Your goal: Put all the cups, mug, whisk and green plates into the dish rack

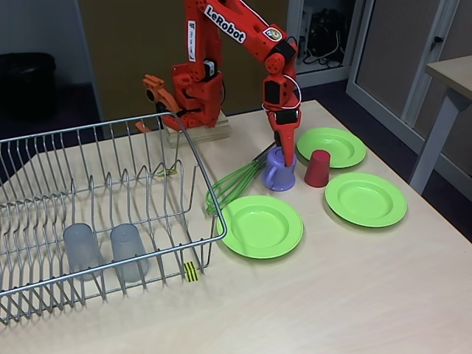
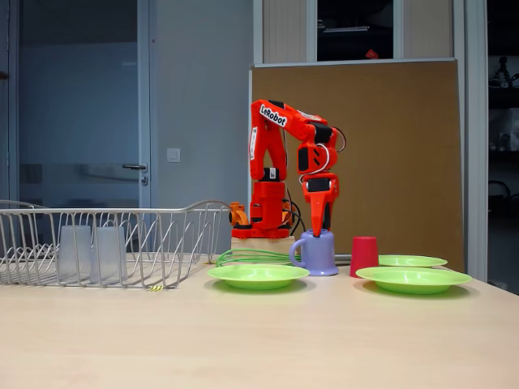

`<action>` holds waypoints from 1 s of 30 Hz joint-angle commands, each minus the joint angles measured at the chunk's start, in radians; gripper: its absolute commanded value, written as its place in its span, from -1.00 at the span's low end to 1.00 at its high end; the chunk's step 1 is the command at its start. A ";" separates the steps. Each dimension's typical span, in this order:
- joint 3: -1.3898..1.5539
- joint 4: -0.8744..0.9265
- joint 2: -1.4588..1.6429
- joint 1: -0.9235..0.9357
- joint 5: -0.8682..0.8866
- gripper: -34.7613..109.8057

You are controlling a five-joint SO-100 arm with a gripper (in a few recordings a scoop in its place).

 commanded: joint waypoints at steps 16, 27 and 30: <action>0.103 -0.101 -0.018 0.055 -0.057 -0.08; 0.225 -0.114 0.173 0.018 0.006 0.04; 0.239 -0.103 0.219 0.005 0.018 0.04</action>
